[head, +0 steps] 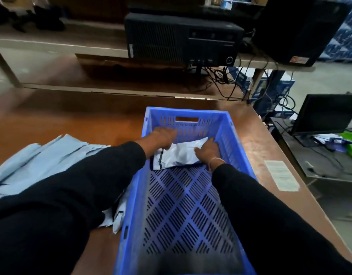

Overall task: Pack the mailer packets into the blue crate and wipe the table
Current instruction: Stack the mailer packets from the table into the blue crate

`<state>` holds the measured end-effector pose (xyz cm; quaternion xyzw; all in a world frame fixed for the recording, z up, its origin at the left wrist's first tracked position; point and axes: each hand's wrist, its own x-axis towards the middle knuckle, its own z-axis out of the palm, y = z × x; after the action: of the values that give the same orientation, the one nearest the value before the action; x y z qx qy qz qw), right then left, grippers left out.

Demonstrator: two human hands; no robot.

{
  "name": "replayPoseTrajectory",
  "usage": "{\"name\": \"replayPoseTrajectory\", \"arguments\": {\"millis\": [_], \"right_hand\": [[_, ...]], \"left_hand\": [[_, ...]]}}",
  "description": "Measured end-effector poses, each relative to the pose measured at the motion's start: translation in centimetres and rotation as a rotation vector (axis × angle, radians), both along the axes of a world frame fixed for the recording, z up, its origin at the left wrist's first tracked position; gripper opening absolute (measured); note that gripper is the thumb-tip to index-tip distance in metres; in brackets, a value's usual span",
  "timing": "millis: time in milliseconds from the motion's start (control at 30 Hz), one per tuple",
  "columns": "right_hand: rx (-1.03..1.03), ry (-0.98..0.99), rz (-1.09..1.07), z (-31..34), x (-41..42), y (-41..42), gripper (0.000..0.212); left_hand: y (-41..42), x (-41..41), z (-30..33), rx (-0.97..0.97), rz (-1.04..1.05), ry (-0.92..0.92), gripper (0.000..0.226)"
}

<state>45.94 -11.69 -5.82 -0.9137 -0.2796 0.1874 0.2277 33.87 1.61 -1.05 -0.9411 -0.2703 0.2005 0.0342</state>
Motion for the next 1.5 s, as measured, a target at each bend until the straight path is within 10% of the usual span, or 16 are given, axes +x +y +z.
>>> {"name": "replayPoseTrajectory", "arguments": {"millis": [200, 333, 833, 1133, 1500], "right_hand": [[-0.19, -0.459, 0.332, 0.2, 0.4, -0.9, 0.064], [-0.361, -0.42, 0.591, -0.5, 0.6, -1.4, 0.071], [-0.328, -0.446, 0.445, -3.0, 0.7, -1.1, 0.063], [-0.331, -0.468, 0.479, 2.7, -1.3, -1.2, 0.061], [0.356, -0.301, 0.498, 11.5, -12.3, 2.7, 0.035]], "left_hand": [[-0.9, -1.1, -0.2, -0.008, -0.122, 0.064, 0.059], [-2.5, -1.1, -1.2, -0.135, -0.167, 0.31, 0.093], [-2.9, -0.6, -1.8, -0.083, -0.11, 0.433, 0.113], [-3.3, -3.9, 2.1, -0.199, -0.199, -0.155, 0.066], [2.0, -21.3, 3.5, -0.328, 0.109, -0.947, 0.033]]}}
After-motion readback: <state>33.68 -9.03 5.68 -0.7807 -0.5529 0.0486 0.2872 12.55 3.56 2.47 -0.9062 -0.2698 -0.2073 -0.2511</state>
